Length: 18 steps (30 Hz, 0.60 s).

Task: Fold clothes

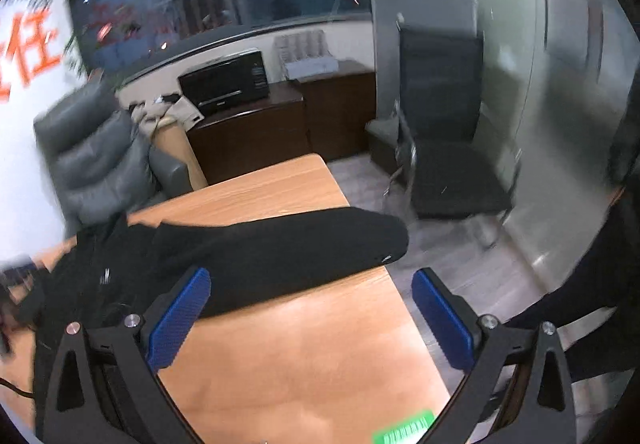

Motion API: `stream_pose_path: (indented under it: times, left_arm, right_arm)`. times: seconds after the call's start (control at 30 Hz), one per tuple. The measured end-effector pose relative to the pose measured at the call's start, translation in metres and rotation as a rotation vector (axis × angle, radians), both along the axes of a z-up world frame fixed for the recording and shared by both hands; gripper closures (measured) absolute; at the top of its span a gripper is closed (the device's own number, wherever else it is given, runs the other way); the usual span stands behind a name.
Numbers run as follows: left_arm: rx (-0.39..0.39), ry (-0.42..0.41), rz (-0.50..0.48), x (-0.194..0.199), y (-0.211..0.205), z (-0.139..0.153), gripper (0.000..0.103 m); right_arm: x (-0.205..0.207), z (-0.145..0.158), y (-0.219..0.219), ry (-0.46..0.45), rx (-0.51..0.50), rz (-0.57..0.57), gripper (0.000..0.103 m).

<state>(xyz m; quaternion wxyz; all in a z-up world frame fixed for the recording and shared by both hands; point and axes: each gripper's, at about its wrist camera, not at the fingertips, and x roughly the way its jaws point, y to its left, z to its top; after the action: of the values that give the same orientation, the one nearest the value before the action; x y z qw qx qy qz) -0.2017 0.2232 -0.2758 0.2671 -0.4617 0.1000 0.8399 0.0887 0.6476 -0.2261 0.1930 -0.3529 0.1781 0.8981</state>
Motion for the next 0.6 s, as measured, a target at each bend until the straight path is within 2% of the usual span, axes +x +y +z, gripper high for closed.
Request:
stream_pose_path:
  times: [0.13,0.2,0.3,0.43,0.53,0.6]
  left_arm:
    - [0.013,-0.064,-0.025,-0.018,0.049,-0.053,0.000]
    - [0.004,-0.081,-0.034,-0.027,0.071,-0.071,0.000]
    - [-0.016,-0.068,-0.057,-0.033,0.095,-0.084,0.000]
    - [-0.028,-0.070,-0.089,-0.041,0.113,-0.099,0.000]
    - [-0.038,-0.084,-0.116,-0.046,0.122,-0.111,0.000]
    - [-0.031,-0.057,-0.115,-0.044,0.124,-0.112,0.000]
  right_arm:
    - [-0.031,-0.072,0.083,-0.089,-0.056,0.019,0.000]
    - [-0.042,-0.103,0.120,-0.082,-0.121,0.042,0.000]
    - [-0.053,-0.142,0.166,-0.011,-0.279,0.089,0.001]
    - [-0.071,-0.188,0.200,0.009,-0.399,0.125,0.001]
    - [-0.084,-0.208,0.209,0.023,-0.470,0.168,0.001]
    - [-0.093,-0.222,0.216,0.033,-0.517,0.196,0.011]
